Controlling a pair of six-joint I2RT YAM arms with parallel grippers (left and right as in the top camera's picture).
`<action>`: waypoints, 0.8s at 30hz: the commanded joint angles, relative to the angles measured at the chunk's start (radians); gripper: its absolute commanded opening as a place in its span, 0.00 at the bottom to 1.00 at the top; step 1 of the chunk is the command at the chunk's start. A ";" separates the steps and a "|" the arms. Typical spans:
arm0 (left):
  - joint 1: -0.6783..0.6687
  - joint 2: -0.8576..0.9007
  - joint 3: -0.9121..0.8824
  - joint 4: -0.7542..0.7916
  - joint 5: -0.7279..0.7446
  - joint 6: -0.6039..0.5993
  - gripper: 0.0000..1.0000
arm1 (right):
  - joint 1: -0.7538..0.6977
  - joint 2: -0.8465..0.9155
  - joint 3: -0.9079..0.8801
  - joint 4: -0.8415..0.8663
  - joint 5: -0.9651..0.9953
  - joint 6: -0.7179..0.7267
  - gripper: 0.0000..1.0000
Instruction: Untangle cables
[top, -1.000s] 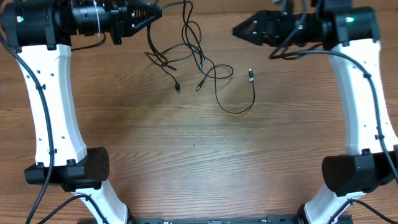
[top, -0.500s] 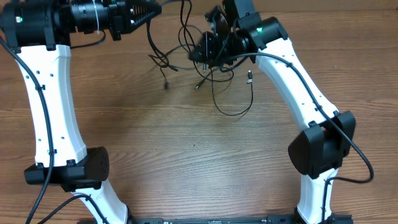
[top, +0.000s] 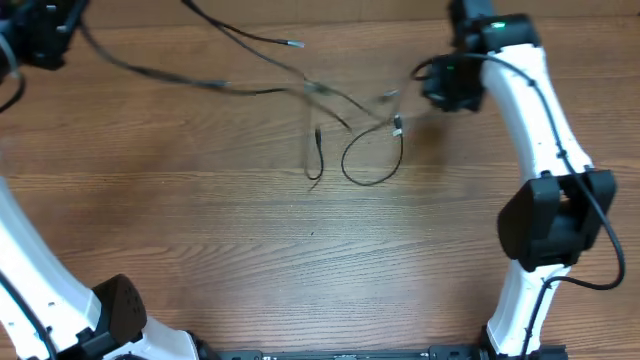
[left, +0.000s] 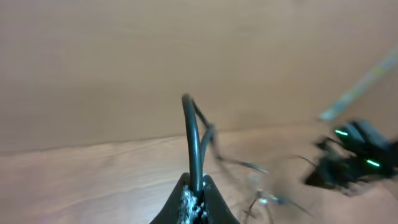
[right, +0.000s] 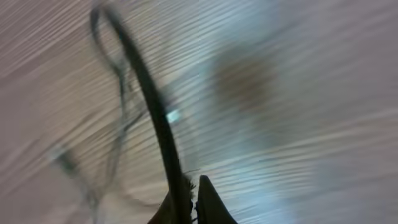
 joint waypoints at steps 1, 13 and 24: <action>0.040 0.001 0.014 -0.001 -0.126 -0.068 0.04 | -0.124 -0.005 0.004 -0.018 0.090 -0.023 0.04; -0.101 0.001 0.013 -0.023 -0.245 -0.067 0.04 | -0.336 -0.023 0.035 -0.019 -0.428 -0.319 0.04; -0.451 0.052 0.012 -0.070 -0.245 -0.068 0.04 | -0.254 -0.181 0.429 -0.056 -0.638 -0.313 0.04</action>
